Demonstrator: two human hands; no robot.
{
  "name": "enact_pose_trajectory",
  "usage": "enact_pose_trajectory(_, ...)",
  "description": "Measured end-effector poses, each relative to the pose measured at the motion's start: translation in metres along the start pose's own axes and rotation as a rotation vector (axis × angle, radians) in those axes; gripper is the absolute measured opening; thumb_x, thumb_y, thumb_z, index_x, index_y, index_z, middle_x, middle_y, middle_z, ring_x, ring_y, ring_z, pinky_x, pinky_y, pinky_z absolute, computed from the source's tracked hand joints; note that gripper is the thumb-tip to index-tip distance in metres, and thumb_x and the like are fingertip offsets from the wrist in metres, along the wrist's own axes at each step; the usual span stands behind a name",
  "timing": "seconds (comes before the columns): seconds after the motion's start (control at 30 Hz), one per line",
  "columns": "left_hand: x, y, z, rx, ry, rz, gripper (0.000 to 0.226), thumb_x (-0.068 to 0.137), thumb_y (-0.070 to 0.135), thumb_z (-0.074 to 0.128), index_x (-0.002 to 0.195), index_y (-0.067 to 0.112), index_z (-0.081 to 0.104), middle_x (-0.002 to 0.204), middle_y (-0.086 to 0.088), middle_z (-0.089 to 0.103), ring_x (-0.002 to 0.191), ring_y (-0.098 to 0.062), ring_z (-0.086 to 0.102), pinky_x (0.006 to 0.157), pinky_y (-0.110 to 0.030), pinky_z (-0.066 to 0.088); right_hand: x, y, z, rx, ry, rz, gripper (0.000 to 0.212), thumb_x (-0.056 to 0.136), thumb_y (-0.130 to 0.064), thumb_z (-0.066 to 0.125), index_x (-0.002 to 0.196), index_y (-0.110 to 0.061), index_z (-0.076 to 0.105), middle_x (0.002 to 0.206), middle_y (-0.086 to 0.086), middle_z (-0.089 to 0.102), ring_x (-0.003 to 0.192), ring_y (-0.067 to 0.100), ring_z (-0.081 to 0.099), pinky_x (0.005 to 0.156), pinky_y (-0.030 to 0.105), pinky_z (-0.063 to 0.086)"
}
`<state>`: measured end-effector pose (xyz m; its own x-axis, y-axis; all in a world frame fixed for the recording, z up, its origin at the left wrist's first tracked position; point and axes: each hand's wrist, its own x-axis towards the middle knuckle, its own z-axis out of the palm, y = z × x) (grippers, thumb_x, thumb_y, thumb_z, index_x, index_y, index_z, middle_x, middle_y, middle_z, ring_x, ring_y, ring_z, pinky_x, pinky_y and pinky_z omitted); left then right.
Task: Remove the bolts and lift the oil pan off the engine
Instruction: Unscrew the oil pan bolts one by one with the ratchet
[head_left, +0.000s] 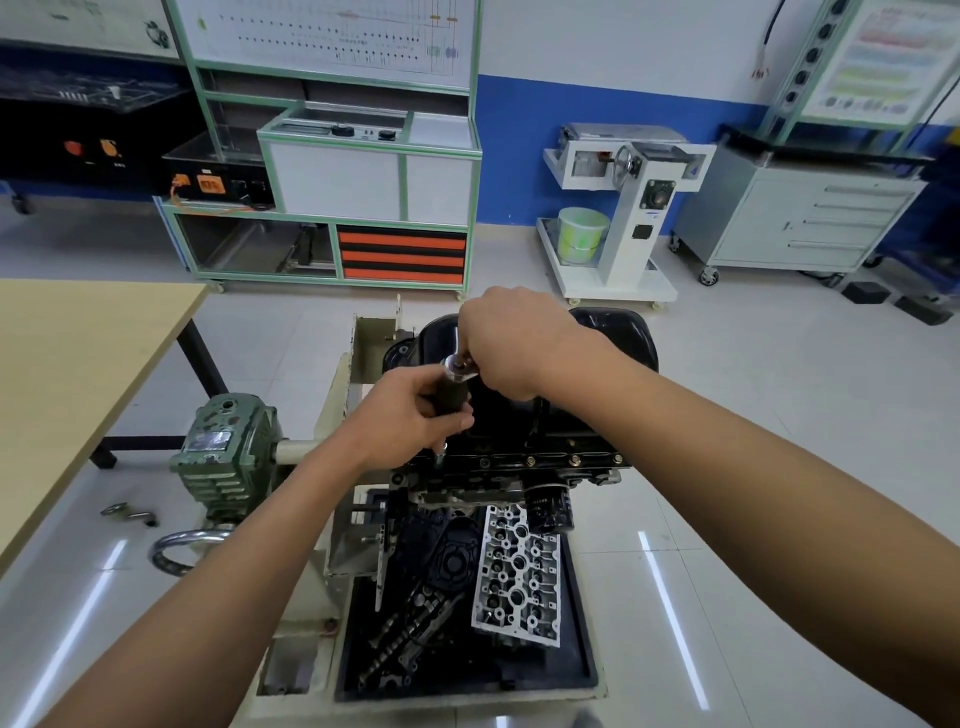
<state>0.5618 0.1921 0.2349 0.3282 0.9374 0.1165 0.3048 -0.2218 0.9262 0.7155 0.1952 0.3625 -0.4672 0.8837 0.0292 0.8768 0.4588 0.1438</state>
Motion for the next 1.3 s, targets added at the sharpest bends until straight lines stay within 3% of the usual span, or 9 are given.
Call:
enact_pose_trajectory(0.23,-0.001,0.001,-0.001,0.020,-0.032,-0.048,0.022,0.095,0.005,0.069,0.109,0.023,0.068,0.102,0.011,0.077,0.063,-0.018,0.071,0.063,-0.025,0.058,0.007,0.005,0.007,0.016,0.030,-0.189,0.034,0.092,-0.008,0.051,0.114,-0.024,0.072,0.128,0.004,0.060,0.113,0.029,0.058,0.075,0.037,0.050)
enact_pose_trajectory(0.47,0.002,-0.006,0.005,0.093,0.183,0.016,0.026,0.076,0.020,0.090,0.095,0.015,0.073,0.083,0.004,0.076,0.067,-0.015,0.070,0.058,-0.027,0.055,0.001,0.008,0.003,0.003,0.025,0.037,0.003,0.085,-0.020,0.062,0.087,-0.019,0.062,0.083,-0.002,0.048,0.067,0.022,0.048,0.061,0.032,0.035)
enact_pose_trajectory(0.6,0.006,-0.011,0.009,0.187,0.282,0.090,0.026,0.075,0.023,0.090,0.088,0.013,0.069,0.071,0.002,0.067,0.063,-0.014,0.059,0.059,-0.029,0.050,0.004,0.010,0.001,0.239,-0.280,0.066,0.038,0.080,-0.049,0.068,0.057,-0.019,0.060,0.052,-0.006,0.064,0.052,0.010,0.056,0.046,0.024,0.038)
enact_pose_trajectory(0.7,0.009,-0.013,0.012,0.221,0.312,0.121,0.023,0.073,0.015,0.085,0.078,0.016,0.062,0.064,0.003,0.059,0.055,-0.005,0.045,0.052,-0.024,0.039,0.003,0.004,0.008,0.518,-0.473,0.111,0.043,0.086,-0.048,0.063,0.059,-0.015,0.064,0.057,-0.002,0.071,0.045,0.011,0.052,0.040,0.016,0.038)
enact_pose_trajectory(0.83,0.011,-0.012,0.011,0.153,0.313,0.105,0.033,0.069,0.026,0.093,0.086,0.033,0.066,0.077,0.015,0.069,0.067,-0.004,0.060,0.060,-0.013,0.044,0.002,0.007,0.009,0.394,-0.237,0.024,0.029,0.080,-0.037,0.072,0.070,-0.011,0.067,0.059,-0.002,0.061,0.056,0.017,0.051,0.050,0.027,0.038)
enact_pose_trajectory(0.93,0.007,-0.020,0.007,0.202,0.233,-0.043,0.041,0.064,0.037,0.096,0.094,0.032,0.068,0.086,0.013,0.072,0.074,-0.007,0.066,0.068,-0.030,0.056,-0.001,0.005,0.006,0.149,-0.064,-0.058,0.005,0.084,-0.025,0.070,0.085,-0.024,0.065,0.072,-0.003,0.050,0.073,0.024,0.049,0.059,0.031,0.035)
enact_pose_trajectory(1.0,0.002,-0.029,0.006,0.249,0.183,-0.147,0.035,0.064,0.041,0.095,0.085,0.028,0.070,0.080,0.008,0.072,0.070,-0.012,0.067,0.066,-0.040,0.058,0.000,0.005,0.009,0.044,0.005,-0.119,0.019,0.090,-0.018,0.061,0.102,-0.030,0.069,0.093,-0.001,0.058,0.084,0.027,0.052,0.067,0.034,0.035)
enact_pose_trajectory(1.07,-0.006,-0.036,0.010,0.316,0.120,-0.211,0.030,0.065,0.045,0.094,0.076,0.033,0.068,0.073,0.014,0.070,0.064,-0.004,0.065,0.059,-0.029,0.052,0.002,0.007,0.011,0.023,0.029,-0.156,0.030,0.091,-0.011,0.056,0.110,-0.027,0.072,0.109,0.002,0.064,0.100,0.027,0.056,0.072,0.035,0.038)
enact_pose_trajectory(1.3,-0.017,-0.041,0.040,0.656,0.277,-0.243,0.013,0.083,0.030,0.081,0.078,0.031,0.069,0.071,0.014,0.071,0.081,-0.013,0.069,0.065,-0.026,0.050,0.006,0.003,0.018,-0.161,0.079,-0.258,0.031,0.085,-0.013,0.059,0.107,-0.030,0.073,0.104,-0.009,0.065,0.105,0.019,0.038,0.076,0.034,0.025)
